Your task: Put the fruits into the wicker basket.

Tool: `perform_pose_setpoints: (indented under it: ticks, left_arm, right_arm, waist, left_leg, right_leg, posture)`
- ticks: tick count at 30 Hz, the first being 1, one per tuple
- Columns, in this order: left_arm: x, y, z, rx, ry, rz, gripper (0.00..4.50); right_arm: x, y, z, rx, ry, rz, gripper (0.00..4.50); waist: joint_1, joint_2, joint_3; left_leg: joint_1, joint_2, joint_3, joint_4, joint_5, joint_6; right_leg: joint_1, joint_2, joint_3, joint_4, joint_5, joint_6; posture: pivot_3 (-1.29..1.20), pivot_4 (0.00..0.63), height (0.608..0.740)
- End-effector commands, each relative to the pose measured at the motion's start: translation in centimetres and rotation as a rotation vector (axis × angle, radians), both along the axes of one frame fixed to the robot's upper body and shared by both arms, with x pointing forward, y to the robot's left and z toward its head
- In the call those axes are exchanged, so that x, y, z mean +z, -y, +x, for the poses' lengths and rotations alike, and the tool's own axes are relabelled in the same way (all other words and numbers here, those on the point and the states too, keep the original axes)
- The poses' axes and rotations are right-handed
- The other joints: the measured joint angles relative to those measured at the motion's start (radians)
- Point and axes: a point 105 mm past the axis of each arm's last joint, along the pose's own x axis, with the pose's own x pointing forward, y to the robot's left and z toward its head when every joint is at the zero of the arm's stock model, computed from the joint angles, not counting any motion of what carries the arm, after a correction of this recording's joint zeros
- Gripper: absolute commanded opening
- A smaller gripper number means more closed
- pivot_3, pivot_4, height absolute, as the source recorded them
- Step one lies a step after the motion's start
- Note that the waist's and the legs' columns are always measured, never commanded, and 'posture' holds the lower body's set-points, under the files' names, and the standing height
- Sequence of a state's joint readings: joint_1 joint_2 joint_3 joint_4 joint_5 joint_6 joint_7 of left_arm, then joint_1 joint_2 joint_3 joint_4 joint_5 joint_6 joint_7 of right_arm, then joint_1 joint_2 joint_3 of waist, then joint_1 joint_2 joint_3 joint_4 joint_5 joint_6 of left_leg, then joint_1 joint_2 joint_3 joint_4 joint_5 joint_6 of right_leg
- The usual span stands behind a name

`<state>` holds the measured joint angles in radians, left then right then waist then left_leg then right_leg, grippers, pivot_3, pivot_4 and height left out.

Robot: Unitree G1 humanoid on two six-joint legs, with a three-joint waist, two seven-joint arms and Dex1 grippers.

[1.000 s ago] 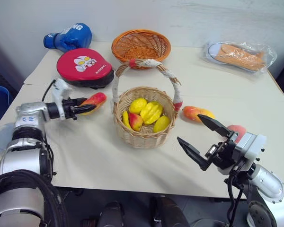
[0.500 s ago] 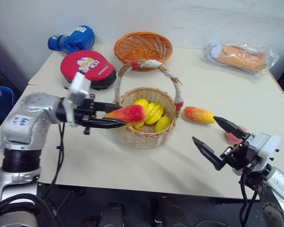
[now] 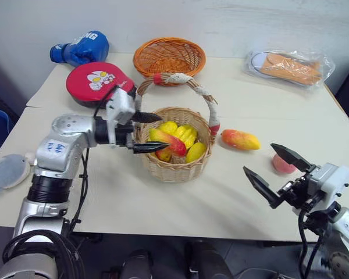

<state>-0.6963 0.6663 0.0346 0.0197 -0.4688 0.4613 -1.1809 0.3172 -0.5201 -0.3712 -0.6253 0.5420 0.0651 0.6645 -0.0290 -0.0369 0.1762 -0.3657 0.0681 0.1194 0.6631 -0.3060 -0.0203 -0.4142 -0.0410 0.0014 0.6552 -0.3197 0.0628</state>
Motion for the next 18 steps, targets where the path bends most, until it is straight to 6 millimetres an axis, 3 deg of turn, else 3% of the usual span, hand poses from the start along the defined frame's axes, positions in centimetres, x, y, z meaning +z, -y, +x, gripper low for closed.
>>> perform_pose_setpoints:
  ticks: [1,4,8,13,18]
  left_arm:
    - [1.5,-4.9,-1.3,0.022,0.032,-0.061,4.41]
    - [1.4,-9.2,-2.0,0.151,-0.024,-0.081,4.46]
    - [0.0,-12.9,-4.0,0.248,-0.131,-0.096,4.46]
    - [-0.9,-13.0,-5.2,0.26,-0.135,-0.106,4.46]
    - [-1.1,-11.2,-5.3,0.221,-0.128,-0.13,4.46]
  right_arm:
    - [-0.2,2.3,-1.2,-0.08,-0.013,0.001,4.5]
    - [-2.2,4.7,-2.2,-0.162,-0.096,0.002,4.5]
    - [-3.7,6.3,-2.4,-0.23,-0.141,-0.005,4.5]
    - [-2.9,5.4,0.6,-0.133,-0.148,-0.079,4.5]
    - [-0.8,4.9,7.1,-0.152,-0.241,-0.227,4.5]
  waist:
    - [-0.002,0.001,0.0]
    - [0.0,0.001,0.0]
    - [-0.001,0.001,0.001]
    - [-0.001,0.001,0.001]
    - [-0.002,0.003,0.002]
  left_leg:
    - [0.0,0.0,0.0,0.0,0.0,0.0]
    - [0.002,0.001,0.0,-0.001,-0.001,0.002]
    - [0.003,0.002,0.001,-0.002,-0.003,0.005]
    - [0.005,0.002,0.001,-0.002,-0.006,0.006]
    - [0.006,0.001,0.002,-0.002,-0.006,0.006]
  right_leg:
    - [0.0,0.0,0.0,0.0,0.0,0.0]
    - [0.0,0.0,0.0,0.0,-0.001,-0.001]
    - [0.001,-0.003,-0.001,-0.001,-0.001,-0.001]
    - [0.003,-0.006,-0.001,0.0,-0.001,-0.001]
    - [0.003,-0.007,0.0,0.0,-0.001,-0.002]
  posture:
    - [0.0,0.15,0.74]
    - [0.0,0.15,0.74]
    - [0.0,0.15,0.74]
    - [0.0,0.15,0.74]
    - [0.0,0.15,0.74]
